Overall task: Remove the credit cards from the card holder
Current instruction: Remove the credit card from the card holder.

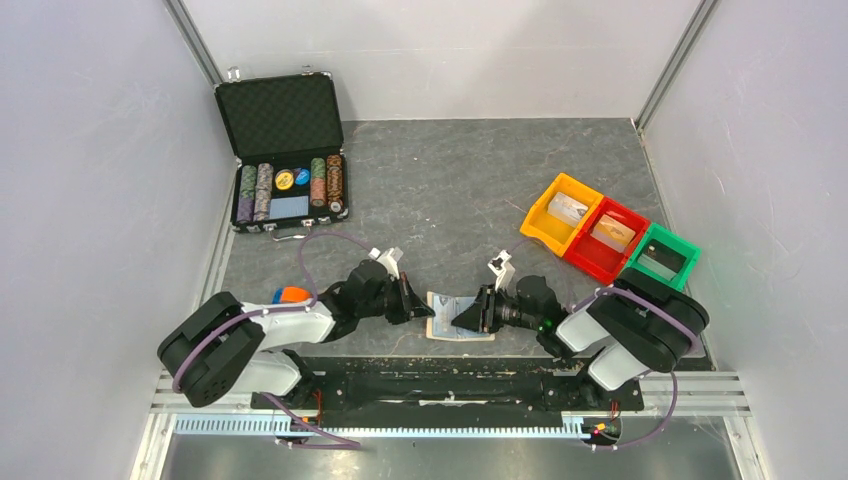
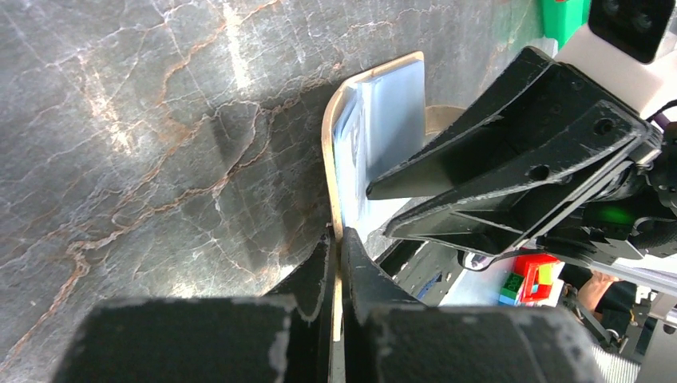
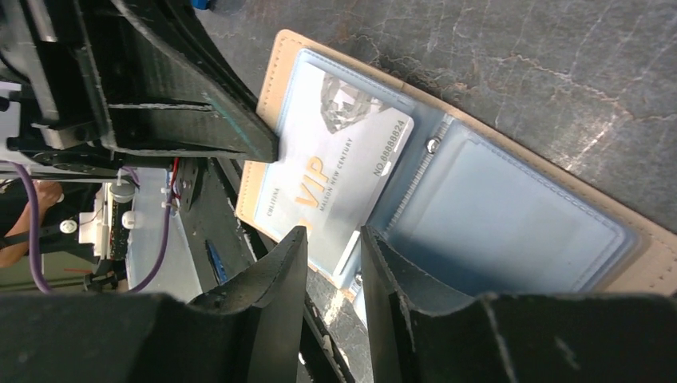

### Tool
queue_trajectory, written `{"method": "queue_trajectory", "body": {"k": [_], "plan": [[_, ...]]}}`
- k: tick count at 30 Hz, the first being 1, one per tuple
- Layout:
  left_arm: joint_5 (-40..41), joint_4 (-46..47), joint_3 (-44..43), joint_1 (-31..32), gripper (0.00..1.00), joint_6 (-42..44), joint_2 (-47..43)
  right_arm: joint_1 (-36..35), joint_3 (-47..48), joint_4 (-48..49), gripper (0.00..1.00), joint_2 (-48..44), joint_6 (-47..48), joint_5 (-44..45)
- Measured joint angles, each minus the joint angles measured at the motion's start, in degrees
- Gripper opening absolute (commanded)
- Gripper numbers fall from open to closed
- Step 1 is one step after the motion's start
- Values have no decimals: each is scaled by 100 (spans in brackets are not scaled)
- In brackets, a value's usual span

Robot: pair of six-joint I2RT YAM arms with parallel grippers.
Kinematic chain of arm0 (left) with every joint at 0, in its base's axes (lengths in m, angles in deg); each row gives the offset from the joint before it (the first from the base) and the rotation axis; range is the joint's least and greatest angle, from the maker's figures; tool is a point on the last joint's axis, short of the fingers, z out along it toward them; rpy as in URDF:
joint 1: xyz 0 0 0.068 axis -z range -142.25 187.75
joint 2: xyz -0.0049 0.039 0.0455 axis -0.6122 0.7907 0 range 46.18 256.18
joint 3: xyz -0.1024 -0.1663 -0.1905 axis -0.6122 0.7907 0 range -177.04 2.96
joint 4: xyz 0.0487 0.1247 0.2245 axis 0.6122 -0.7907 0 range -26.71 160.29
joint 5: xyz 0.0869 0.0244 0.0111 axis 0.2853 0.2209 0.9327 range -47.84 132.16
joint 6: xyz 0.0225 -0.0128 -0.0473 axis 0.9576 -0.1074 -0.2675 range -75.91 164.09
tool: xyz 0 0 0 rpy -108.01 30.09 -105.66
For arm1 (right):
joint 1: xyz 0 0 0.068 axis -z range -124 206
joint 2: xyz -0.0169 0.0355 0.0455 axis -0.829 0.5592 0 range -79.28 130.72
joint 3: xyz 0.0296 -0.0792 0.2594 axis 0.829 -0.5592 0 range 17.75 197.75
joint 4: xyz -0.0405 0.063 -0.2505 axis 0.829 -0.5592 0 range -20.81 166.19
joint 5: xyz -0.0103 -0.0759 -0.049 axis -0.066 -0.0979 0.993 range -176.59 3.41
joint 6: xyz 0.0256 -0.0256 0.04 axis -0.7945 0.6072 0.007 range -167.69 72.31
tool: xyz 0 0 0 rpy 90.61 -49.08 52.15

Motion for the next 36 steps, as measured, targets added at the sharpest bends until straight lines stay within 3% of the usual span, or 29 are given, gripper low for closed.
{"method": "queue_trajectory", "body": {"k": [12,22,27,31,36], "plan": [[50,63,111,0,2,-68,120,24,-33,291,38,201,-271,-63],[74,223,146,0,2,-74,376,24,59,-4,33,188,-289,31],[94,308,170,0,2,-74,492,37,59,208,20,378,-402,-44],[96,321,177,0,2,-76,501,68,31,509,1,601,-542,-61],[98,439,260,0,2,-81,503,68,-61,820,0,678,-693,-79]]}}
